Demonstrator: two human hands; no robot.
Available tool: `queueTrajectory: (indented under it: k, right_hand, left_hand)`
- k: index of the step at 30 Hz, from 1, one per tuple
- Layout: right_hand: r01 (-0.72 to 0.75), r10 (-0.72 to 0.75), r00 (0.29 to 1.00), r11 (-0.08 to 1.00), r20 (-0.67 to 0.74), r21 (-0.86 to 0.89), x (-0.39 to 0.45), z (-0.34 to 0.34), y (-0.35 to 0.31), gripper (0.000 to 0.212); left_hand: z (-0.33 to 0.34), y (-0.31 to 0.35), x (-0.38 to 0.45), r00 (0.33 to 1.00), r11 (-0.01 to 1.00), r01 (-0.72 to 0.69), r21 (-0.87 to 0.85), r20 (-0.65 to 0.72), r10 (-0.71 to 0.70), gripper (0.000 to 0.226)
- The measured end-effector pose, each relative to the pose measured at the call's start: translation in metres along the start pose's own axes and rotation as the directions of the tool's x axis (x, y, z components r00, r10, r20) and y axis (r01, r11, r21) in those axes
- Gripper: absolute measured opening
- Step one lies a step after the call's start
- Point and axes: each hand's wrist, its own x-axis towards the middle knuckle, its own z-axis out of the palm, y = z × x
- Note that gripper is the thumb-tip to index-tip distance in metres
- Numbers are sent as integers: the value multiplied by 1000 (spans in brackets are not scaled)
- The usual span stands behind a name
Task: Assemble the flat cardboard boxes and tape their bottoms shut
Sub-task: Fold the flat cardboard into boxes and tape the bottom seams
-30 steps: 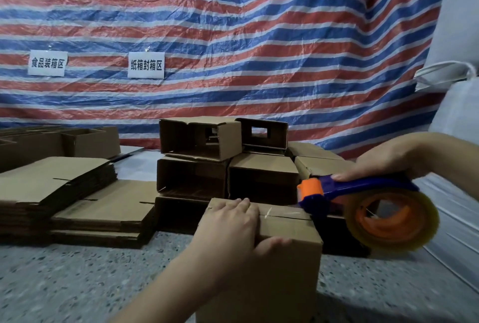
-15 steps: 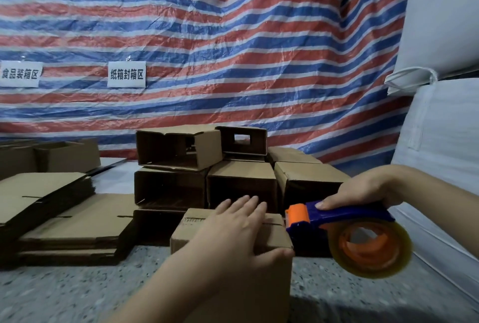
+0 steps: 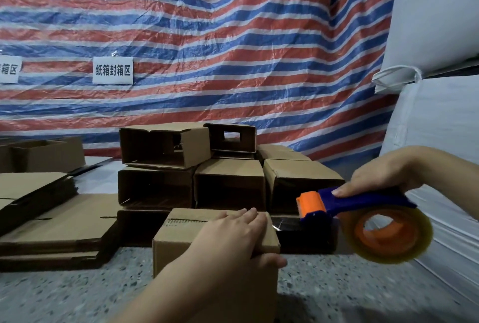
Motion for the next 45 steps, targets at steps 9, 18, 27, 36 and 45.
queueTrajectory:
  k: [9,18,27,36,45]
  right_hand:
    - [-113,41,982,908,-182,-403,23,50,-57,63]
    - [-95,-113,829,937,-548,-337,84,125,-10,57]
    - [-97,-131,690,958,-712,-270,121,195,12,56]
    - [386,-73,654,888,-753,250,85,157,-24,67]
    - [374,-207,923,281,-325,884,70,163,-47,42]
  left_hand:
    - [-4,4,-2,1000,1000,0,28,-11,0,90]
    - [-4,4,-2,1000,1000,-5,-14,-8,5,88]
    - [3,1,-2,997,999,-30,-43,-73,27,87]
    - [4,1,-2,995,998,-34,-43,-92,30,86]
    - [4,2,-3,991,999,-41,-14,-127,39,87]
